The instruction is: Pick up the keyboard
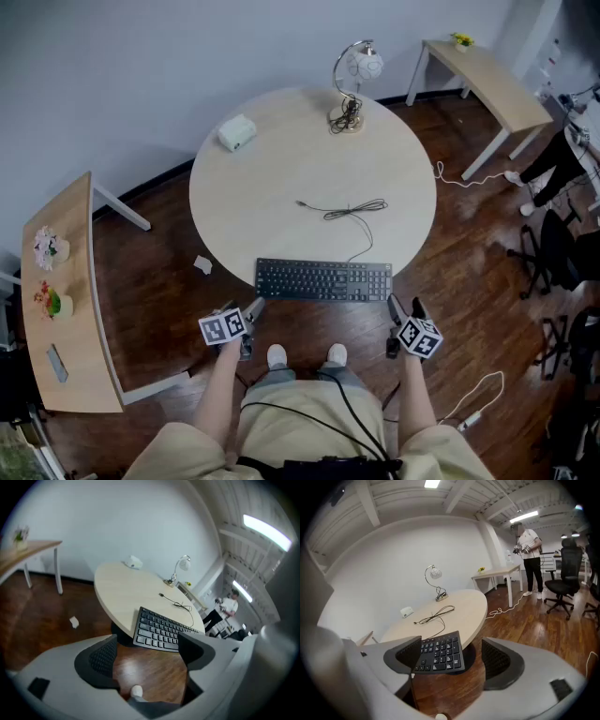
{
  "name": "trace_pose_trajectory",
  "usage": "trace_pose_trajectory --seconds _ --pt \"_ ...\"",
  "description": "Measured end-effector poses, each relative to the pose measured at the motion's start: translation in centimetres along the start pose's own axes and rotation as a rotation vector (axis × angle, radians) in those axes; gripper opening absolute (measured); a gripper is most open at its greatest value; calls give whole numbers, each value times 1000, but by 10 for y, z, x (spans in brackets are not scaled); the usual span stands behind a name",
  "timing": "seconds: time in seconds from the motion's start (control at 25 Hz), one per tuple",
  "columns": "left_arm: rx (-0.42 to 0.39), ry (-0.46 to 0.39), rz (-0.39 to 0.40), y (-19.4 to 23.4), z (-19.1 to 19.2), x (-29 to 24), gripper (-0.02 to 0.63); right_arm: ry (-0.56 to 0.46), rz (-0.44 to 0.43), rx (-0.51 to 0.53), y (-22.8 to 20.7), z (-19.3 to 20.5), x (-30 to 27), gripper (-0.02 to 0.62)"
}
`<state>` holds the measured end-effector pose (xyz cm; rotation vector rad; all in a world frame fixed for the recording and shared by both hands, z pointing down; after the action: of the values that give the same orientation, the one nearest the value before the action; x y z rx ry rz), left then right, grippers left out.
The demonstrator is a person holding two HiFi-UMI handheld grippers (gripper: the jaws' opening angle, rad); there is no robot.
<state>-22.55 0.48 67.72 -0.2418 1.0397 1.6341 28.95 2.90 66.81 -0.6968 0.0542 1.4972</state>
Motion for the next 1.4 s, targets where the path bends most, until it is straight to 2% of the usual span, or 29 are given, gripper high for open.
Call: trace_pose_trajectory --seconds 0.2,0.28,0.4,0.52,0.56,0.6,0.68,0.72,0.76,0.8,0.84,1.0,1.08,1.16,1.28,1.32,1.4 --pt "162 86 77 21 20 -33 394 79 -86 -170 -23 38 -29 405" --pt "246 75 105 27 23 -47 394 95 -124 -230 -25 49 -41 405" --pt "381 26 192 32 21 -64 393 91 -167 -354 -28 64 -58 403" --pt "455 37 241 35 24 -82 393 97 -189 -429 -31 74 -73 400" --pt "468 46 243 36 27 -87 386 96 -197 -439 -31 74 -76 387" --pt "481 50 247 36 29 -90 363 90 -207 -467 -34 78 -78 348" --pt "517 39 260 35 31 -94 292 64 -240 -574 -39 87 -85 278" --pt "541 29 257 34 31 -96 251 55 -246 -616 -40 89 -87 265" --pt "562 22 245 35 32 -97 243 54 -241 -631 -42 90 -88 240" --pt "575 18 231 35 32 -98 185 61 -235 -621 -43 90 -88 209" --pt "578 15 220 36 32 -97 181 74 -231 -599 -44 90 -87 185" --pt "543 4 208 32 28 -89 158 97 -226 -540 -41 85 -76 169" --pt "533 -25 224 28 21 -82 147 72 -247 -534 -35 79 -69 156" --pt "540 -73 265 22 13 -72 115 13 -307 -579 -25 71 -65 155" --pt "538 -113 303 14 2 -59 109 -24 -270 -586 -17 56 -53 153" --pt "540 -129 314 12 -1 -55 107 -46 -296 -591 -10 49 -52 153" --pt "556 -175 336 7 -11 -45 107 -118 -413 -611 11 28 -54 153"
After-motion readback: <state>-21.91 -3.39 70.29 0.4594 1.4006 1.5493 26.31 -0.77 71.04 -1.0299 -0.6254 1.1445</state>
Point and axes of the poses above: the fingertips, and each gripper's own axes: x backward along the fingers, y to its left, z out of its underside, the point moved 9 cm from there along x, backward along the fingers, and after that the axes turned 7 degrees about -y, right-handed, at the moved point
